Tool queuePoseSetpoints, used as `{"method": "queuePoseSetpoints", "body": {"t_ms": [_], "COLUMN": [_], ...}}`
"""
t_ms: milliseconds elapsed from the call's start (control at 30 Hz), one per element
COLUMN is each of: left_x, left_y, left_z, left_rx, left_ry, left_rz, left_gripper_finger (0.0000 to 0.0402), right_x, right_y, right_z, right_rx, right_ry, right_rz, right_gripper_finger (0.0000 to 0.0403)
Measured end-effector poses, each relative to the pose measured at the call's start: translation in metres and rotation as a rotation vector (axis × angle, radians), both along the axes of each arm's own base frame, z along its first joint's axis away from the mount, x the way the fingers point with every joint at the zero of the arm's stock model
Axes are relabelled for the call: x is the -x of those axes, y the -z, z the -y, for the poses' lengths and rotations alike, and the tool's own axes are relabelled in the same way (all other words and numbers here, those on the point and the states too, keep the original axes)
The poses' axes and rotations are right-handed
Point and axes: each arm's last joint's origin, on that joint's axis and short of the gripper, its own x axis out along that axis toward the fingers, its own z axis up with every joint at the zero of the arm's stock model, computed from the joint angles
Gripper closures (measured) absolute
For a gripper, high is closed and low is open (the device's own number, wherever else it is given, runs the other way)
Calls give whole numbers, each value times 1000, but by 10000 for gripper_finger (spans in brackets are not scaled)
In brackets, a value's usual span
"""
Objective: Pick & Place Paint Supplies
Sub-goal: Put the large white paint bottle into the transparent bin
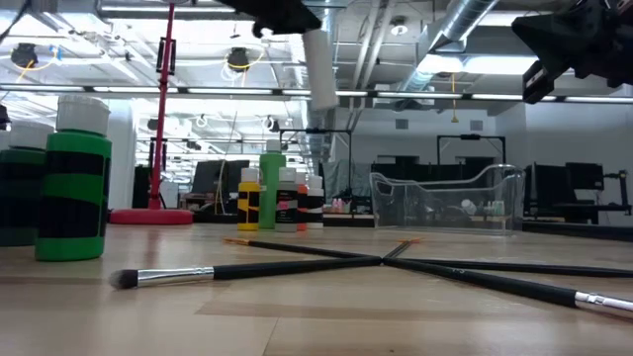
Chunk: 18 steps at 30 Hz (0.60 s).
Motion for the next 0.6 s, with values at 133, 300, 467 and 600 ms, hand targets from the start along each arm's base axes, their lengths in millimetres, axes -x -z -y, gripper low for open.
{"method": "queuePoseSetpoints", "body": {"t_ms": [133,300,467,600], "left_x": [-28,-58,-80,-93], "left_y": [1,7,19,35], "left_z": [-8,-17,-26,-30], "left_rx": [-2,-15,-14,-17], "left_ry": [43,79,78,87], "left_rz": [-7,5,1,9], "left_gripper_finger": [308,308,308,308], "right_x": [0,0,0,0], "right_y": [0,0,0,0], "right_z": [0,0,0,0], "right_rx": [0,1,2,2], "right_ry": [0,0,0,1], "right_rz": [-1,-5,-5,-5], "right_gripper_finger": [395,395,395,395]}}
